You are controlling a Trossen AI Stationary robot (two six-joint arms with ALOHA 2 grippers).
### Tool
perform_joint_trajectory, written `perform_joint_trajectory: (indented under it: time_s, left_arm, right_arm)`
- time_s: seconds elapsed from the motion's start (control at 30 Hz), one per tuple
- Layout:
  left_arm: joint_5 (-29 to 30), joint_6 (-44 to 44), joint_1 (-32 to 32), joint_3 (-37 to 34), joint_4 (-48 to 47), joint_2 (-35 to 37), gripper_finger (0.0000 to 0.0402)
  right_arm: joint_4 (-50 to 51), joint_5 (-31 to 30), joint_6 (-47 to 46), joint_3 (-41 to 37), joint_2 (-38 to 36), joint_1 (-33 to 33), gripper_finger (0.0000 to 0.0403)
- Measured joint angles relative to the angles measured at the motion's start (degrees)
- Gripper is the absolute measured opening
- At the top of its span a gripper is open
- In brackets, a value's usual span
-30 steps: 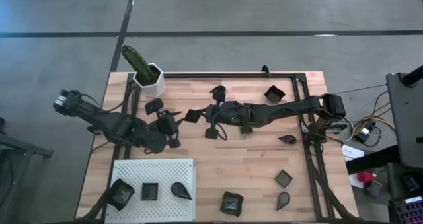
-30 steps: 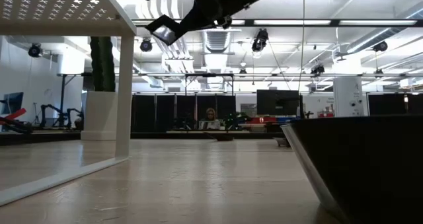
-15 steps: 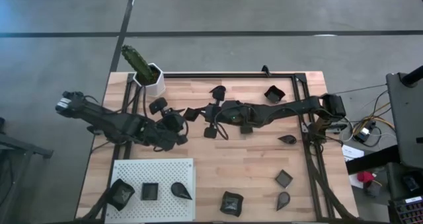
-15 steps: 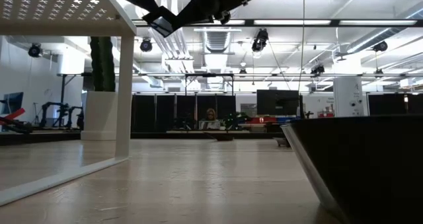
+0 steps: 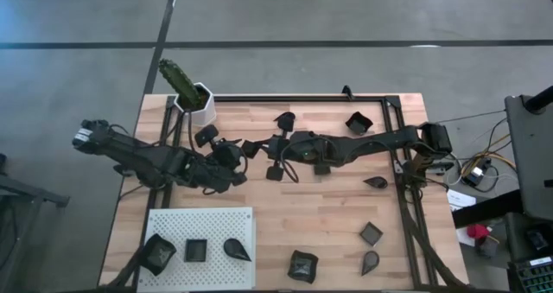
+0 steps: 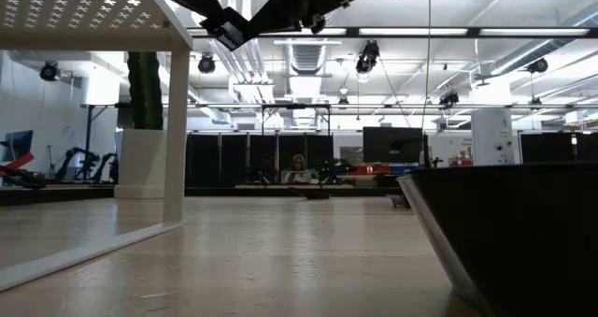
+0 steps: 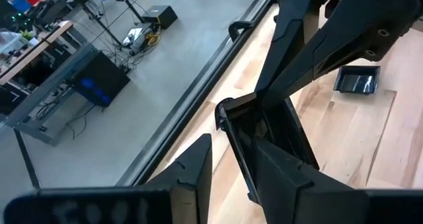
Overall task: Pick & Place Mini shaped plates
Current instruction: Stack the square plate on top of the other square plate on the shelf
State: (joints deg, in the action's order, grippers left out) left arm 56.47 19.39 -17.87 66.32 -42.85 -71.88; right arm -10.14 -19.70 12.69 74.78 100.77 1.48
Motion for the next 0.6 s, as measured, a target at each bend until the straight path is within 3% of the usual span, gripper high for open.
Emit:
perform_joint_trajectory:
  time_s: [0.3, 0.6]
  left_arm:
    - [0.22, -0.04, 0.17, 0.0, 0.04, -0.02, 0.0008]
    - [0.22, -0.02, 0.19, 0.0, 0.04, -0.02, 0.0001]
  right_arm:
    - [-0.89, 0.0, 0.22, -0.01, -0.11, -0.04, 0.0008]
    - [-0.81, 0.04, -0.7, -0.02, -0.11, -0.02, 0.0008]
